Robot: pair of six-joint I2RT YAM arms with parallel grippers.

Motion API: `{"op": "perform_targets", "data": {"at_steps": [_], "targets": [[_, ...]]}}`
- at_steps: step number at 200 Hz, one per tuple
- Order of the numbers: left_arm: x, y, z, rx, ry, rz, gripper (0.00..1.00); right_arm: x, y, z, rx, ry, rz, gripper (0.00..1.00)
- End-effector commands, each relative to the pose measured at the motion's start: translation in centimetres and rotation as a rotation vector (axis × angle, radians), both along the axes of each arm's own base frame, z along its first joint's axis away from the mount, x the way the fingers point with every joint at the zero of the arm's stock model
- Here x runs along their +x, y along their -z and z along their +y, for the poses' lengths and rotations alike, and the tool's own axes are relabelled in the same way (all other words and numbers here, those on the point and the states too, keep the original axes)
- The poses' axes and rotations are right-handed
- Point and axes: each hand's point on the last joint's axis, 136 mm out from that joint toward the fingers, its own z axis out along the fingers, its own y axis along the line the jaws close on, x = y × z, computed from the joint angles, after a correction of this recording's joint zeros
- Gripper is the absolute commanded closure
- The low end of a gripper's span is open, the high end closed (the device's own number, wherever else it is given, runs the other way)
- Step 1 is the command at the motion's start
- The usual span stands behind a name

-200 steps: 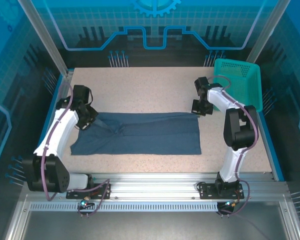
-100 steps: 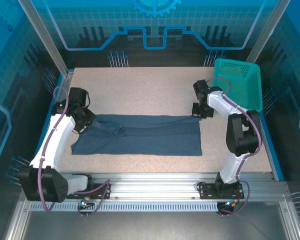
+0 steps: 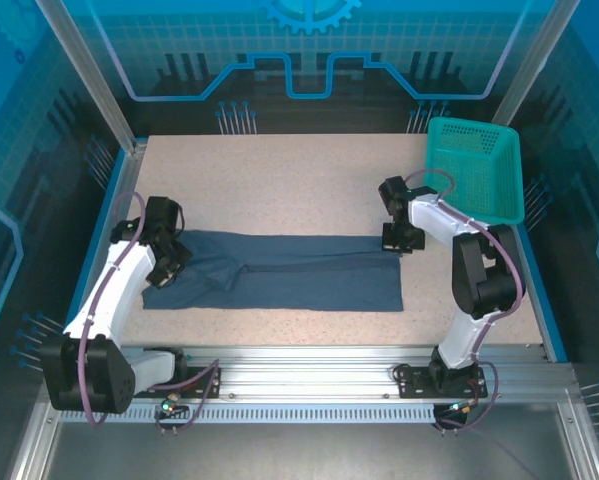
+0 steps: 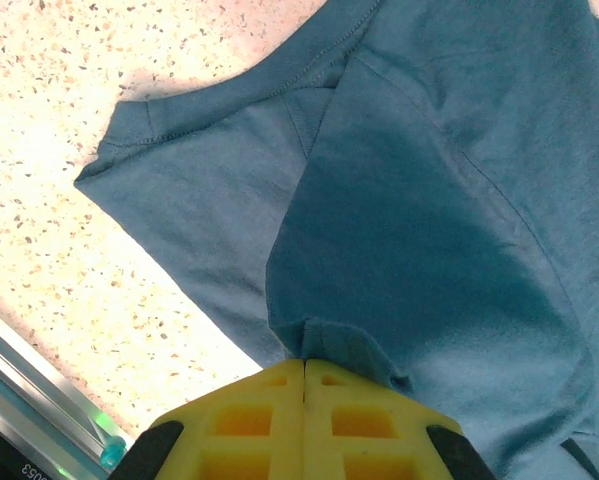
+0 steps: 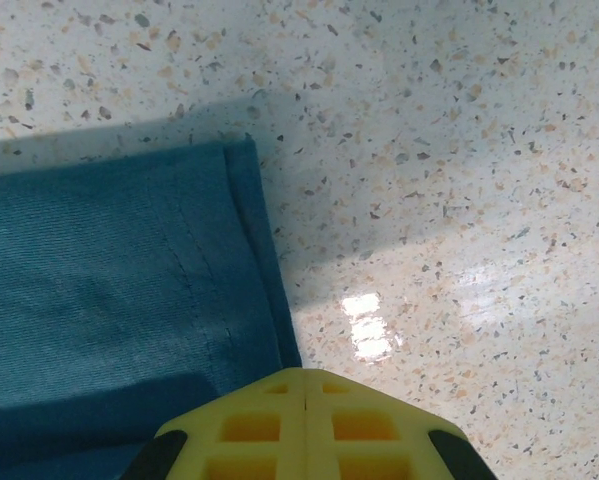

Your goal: Fold and stack the t-shirts

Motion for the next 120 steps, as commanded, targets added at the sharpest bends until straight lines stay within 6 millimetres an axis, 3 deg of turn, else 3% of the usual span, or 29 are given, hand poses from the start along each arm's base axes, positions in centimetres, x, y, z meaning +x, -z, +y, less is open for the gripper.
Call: {"op": "perform_targets", "data": {"at_steps": [1, 120], "targets": [[-0.9, 0.1, 0.7, 0.031, -0.027, 0.012, 1.00, -0.6, -0.1, -0.5, -0.031, 0.008, 0.008, 1.00], [-2.9, 2.2, 0.9, 0.042, -0.059, 0.060, 1.00, -2.2, 0.9, -0.3, -0.044, 0.018, 0.043, 1.00]]}}
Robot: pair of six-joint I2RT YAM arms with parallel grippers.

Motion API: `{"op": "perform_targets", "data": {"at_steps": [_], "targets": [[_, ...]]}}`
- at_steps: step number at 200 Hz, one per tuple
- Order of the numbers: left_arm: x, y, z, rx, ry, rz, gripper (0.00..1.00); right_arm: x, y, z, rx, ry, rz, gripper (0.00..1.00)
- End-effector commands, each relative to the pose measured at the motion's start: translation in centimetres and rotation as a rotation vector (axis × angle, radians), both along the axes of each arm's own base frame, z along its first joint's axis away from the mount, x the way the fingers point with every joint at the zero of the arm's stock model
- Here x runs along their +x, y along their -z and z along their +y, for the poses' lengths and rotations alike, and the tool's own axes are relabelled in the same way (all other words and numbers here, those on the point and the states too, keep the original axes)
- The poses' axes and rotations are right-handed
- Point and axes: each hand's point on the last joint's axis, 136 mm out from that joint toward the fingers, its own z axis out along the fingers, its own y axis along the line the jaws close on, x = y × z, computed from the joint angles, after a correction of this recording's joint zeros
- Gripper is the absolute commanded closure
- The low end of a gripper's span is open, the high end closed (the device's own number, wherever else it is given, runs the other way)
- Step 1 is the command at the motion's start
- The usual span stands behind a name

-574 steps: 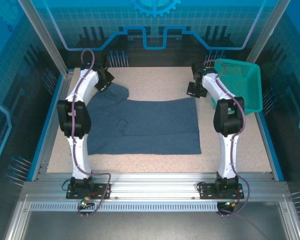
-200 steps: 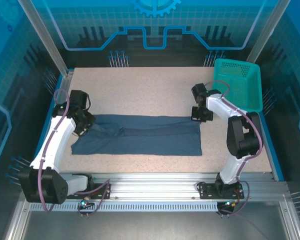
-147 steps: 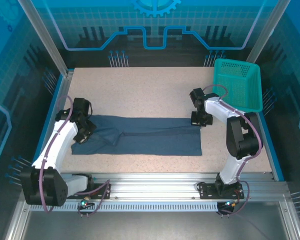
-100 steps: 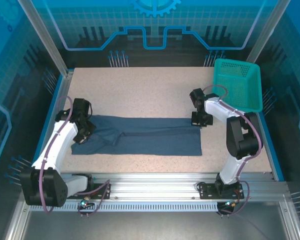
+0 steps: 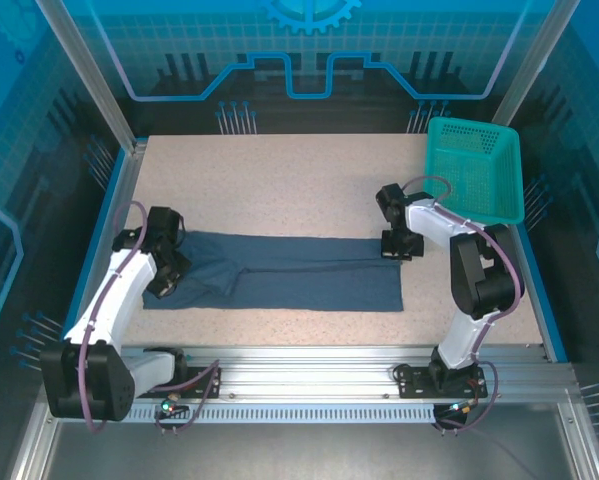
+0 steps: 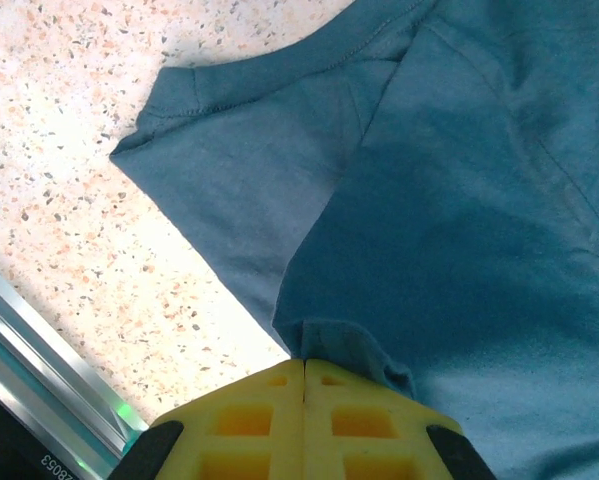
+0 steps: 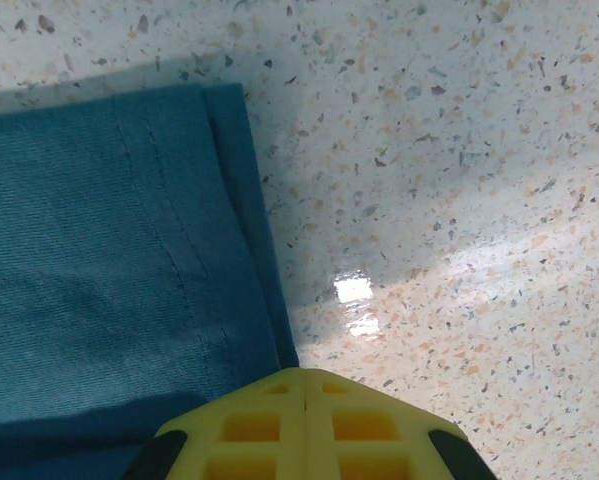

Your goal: Fold and stack the t-shirts

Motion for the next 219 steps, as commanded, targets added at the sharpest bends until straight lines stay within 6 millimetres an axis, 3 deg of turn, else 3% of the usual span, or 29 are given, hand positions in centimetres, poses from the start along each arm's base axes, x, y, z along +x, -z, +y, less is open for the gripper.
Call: {"op": "perform_targets", "data": {"at_steps": [1, 26, 60, 75, 127, 155, 195, 219], "targets": [[-0.9, 0.4, 0.6, 0.028, -0.027, 0.022, 1.00, -0.6, -0.3, -0.5, -0.029, 0.016, 0.002, 1.00], [-0.8, 0.7, 0.6, 0.028, -0.030, 0.019, 1.00, -0.6, -0.4, -0.4, -0.023, 0.019, -0.003, 1.00], [-1.1, 0.8, 0.6, 0.030, -0.038, 0.028, 1.00, -0.5, -1.5, -0.3, -0.009, 0.023, -0.034, 0.73], [-1.1, 1.1, 0.3, 0.012, -0.041, 0.027, 1.00, -0.6, -2.1, -0.2, 0.004, 0.026, -0.051, 0.68], [-2.1, 2.3, 0.1, -0.008, -0.073, 0.051, 1.00, -0.6, -2.7, 0.8, 0.069, 0.037, -0.062, 0.78], [-2.1, 2.5, 0.0, -0.013, -0.075, 0.049, 1.00, -0.7, -1.8, 1.8, 0.111, 0.034, -0.033, 0.85], [-2.0, 2.5, 0.0, -0.014, -0.073, 0.048, 1.00, -1.2, 0.6, 2.4, 0.139, 0.042, 0.023, 0.83], [-2.1, 2.5, -0.1, -0.015, -0.070, 0.052, 1.00, -1.9, 1.2, 2.6, 0.149, 0.030, 0.053, 0.90]]}}
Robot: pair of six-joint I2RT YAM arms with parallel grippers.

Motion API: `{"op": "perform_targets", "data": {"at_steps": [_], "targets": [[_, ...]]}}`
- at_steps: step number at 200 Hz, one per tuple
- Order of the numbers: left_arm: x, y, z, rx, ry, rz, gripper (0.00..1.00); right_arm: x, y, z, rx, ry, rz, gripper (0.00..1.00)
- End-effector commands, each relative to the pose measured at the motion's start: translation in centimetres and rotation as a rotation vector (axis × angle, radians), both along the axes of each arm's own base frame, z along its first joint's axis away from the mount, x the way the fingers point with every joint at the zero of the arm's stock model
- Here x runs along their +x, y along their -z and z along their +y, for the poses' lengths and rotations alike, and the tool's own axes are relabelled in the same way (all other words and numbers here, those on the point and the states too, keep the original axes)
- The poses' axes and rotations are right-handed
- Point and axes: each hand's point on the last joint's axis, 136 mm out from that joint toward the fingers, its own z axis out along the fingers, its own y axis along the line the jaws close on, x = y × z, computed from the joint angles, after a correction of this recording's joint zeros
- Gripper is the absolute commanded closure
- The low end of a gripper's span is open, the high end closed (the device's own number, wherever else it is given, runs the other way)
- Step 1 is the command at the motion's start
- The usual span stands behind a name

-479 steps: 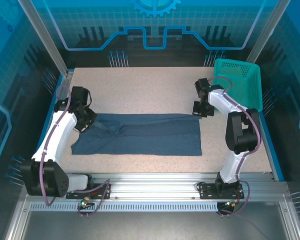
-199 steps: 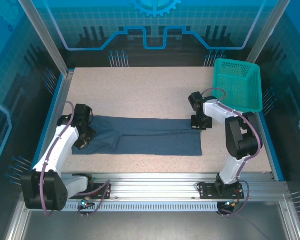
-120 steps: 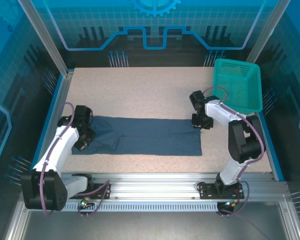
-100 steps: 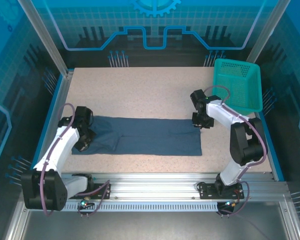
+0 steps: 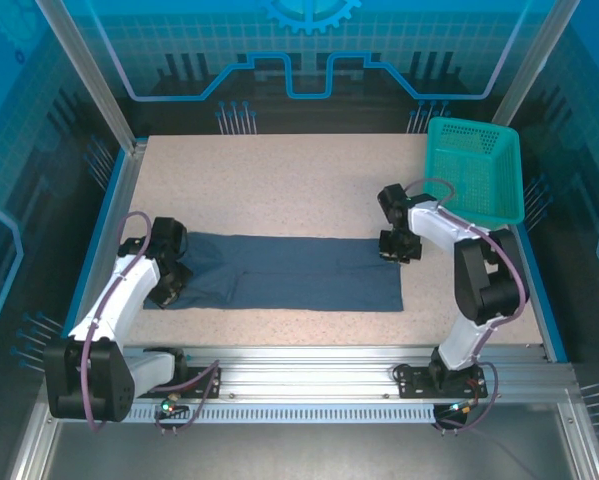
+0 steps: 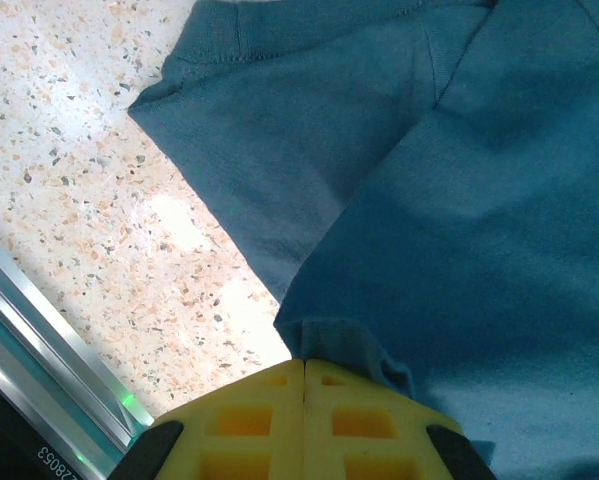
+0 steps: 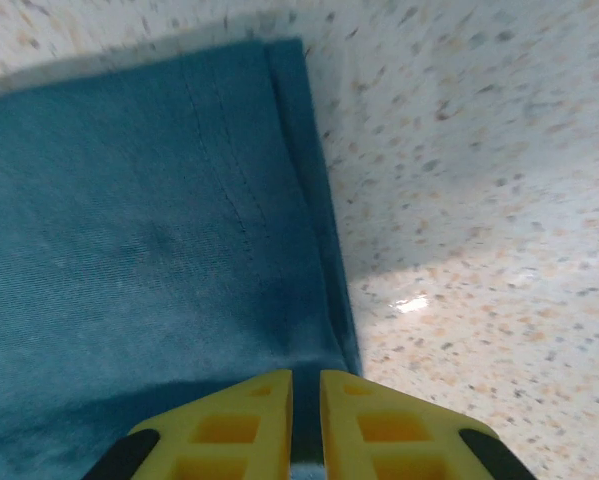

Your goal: Fold and stack the t-shirts

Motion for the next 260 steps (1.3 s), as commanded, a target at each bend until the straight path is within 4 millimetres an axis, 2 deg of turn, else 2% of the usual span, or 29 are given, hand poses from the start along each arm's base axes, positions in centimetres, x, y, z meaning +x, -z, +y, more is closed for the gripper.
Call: {"op": "perform_targets", "data": {"at_steps": [1, 40, 90, 139, 161, 178, 200, 209, 221, 237, 260], "targets": [[-0.4, 0.0, 0.0, -0.005, -0.019, 0.001, 1.00, -1.2, 1.0, 0.8, 0.031, -0.012, 0.045, 0.90], [-0.7, 0.3, -0.2, -0.012, -0.021, 0.008, 1.00, -2.7, 0.0, 0.0, 0.000, -0.020, 0.017, 0.91], [-1.8, 2.2, -1.2, -0.070, -0.058, 0.045, 1.00, -3.3, 2.9, -0.5, -0.030, -0.009, 0.097, 0.92], [-2.0, 1.9, -0.8, -0.031, -0.054, 0.052, 1.00, -2.8, 1.7, -0.8, -0.050, -0.013, 0.072, 0.92], [-2.2, 2.0, -1.0, -0.042, -0.056, 0.076, 0.78, -2.5, 0.9, -0.9, -0.055, -0.015, 0.051, 0.90], [-2.0, 0.4, -0.6, -0.023, -0.070, 0.058, 0.61, -1.8, -0.7, -0.6, -0.062, -0.033, 0.000, 0.89], [0.9, -3.3, 0.1, 0.018, -0.057, -0.074, 0.55, -0.7, -2.9, 0.6, -0.056, -0.083, -0.081, 0.87], [2.6, -4.7, 0.6, 0.032, -0.054, -0.116, 0.55, -0.1, -3.5, 1.4, -0.041, -0.107, -0.111, 0.86], [5.2, -5.6, 1.4, 0.037, -0.046, -0.157, 0.55, 0.6, -3.9, 2.8, 0.002, -0.144, -0.142, 0.86], [8.8, -5.3, 2.8, -0.011, -0.063, -0.186, 0.54, 1.6, -3.4, 5.1, 0.096, -0.185, -0.144, 0.84], [14.4, -3.3, 4.7, -0.205, -0.102, -0.281, 0.56, 3.2, -2.5, 8.5, 0.256, -0.241, -0.143, 0.83]]}}
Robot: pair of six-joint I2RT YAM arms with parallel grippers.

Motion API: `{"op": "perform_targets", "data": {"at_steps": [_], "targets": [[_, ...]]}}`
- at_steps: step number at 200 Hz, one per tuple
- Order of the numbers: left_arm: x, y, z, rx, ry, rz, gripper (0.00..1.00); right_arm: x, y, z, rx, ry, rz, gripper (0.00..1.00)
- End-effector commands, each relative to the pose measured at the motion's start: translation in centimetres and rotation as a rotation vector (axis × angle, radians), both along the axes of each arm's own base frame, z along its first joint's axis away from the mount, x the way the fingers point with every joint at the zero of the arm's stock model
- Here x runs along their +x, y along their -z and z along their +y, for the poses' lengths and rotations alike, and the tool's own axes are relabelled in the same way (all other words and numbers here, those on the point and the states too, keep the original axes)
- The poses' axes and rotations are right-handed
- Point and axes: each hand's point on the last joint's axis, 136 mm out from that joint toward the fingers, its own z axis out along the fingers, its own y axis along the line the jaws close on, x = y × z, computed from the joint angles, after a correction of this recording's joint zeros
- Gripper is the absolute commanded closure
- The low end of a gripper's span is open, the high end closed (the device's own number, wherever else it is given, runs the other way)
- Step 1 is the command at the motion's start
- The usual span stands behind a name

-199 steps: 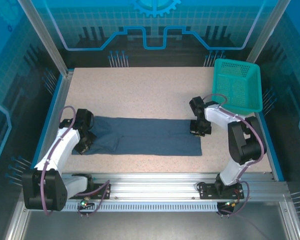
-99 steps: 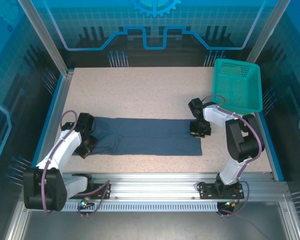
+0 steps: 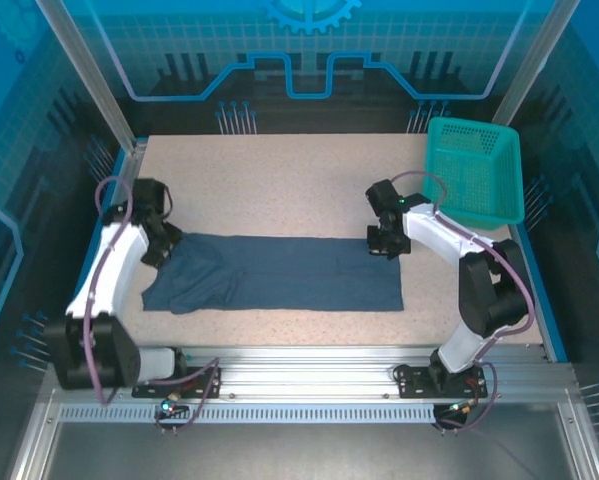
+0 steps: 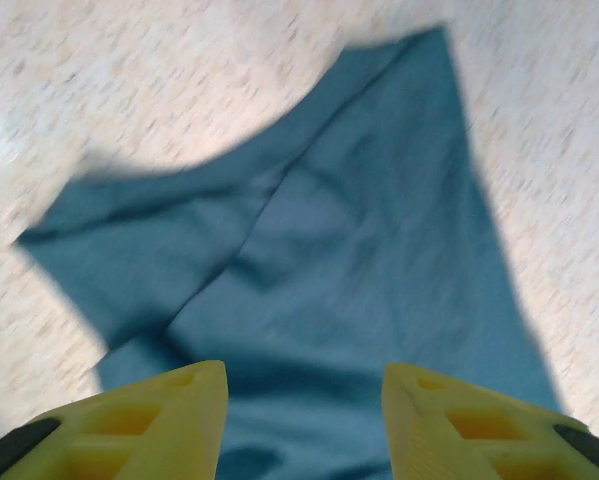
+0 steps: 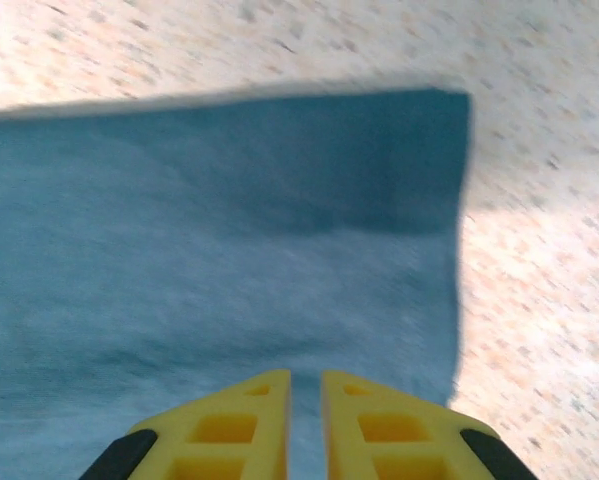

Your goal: Fold and stack the t-shirts

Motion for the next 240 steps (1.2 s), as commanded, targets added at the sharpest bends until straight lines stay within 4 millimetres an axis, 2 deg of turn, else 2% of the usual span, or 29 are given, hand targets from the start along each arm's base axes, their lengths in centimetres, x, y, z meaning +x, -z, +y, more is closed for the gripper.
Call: {"op": "perform_targets", "data": {"at_steps": [1, 14, 24, 42, 65, 91, 127, 141, 160, 188, 213, 240], "targets": [[5.4, 2.2, 1.7, -0.164, 0.024, -0.098, 0.57, 1.7, 0.9, 4.2, 0.183, -0.101, 0.006, 0.83], [7.4, 3.2, 2.7, -0.253, 0.008, -0.131, 0.67, 2.4, 1.5, 5.3, 0.227, -0.118, 0.029, 0.83], [8.5, 3.8, 3.2, -0.268, 0.031, -0.131, 0.72, 2.7, 2.1, 5.8, 0.245, -0.126, 0.053, 0.83], [8.2, 5.4, 4.1, -0.267, 0.043, -0.051, 0.77, 3.0, 3.5, 5.7, 0.240, -0.109, 0.112, 0.85], [8.0, 7.2, 4.8, -0.274, 0.058, -0.027, 0.77, 3.2, 4.6, 5.3, 0.242, -0.086, 0.147, 0.85], [8.9, 8.6, 4.9, -0.273, 0.094, -0.043, 0.67, 3.2, 5.6, 4.6, 0.225, -0.064, 0.177, 0.84], [9.6, 10.4, 6.3, -0.242, 0.086, -0.012, 0.65, 3.1, 6.8, 3.5, 0.183, -0.037, 0.219, 0.84], [9.4, 11.2, 6.7, -0.240, 0.076, 0.033, 0.66, 3.1, 7.1, 3.2, 0.180, -0.022, 0.234, 0.84], [8.2, 12.3, 7.2, -0.221, 0.051, 0.120, 0.76, 3.1, 7.1, 3.0, 0.163, -0.004, 0.240, 0.83], [7.1, 12.1, 8.3, -0.174, 0.020, 0.132, 0.81, 2.9, 7.1, 2.9, 0.151, 0.009, 0.248, 0.83], [7.4, 10.8, 8.7, -0.147, 0.031, 0.103, 0.89, 2.8, 7.1, 2.9, 0.143, 0.008, 0.253, 0.83], [7.7, 8.9, 8.2, -0.138, 0.068, 0.051, 0.90, 2.7, 6.9, 3.0, 0.144, 0.009, 0.251, 0.83]]}}
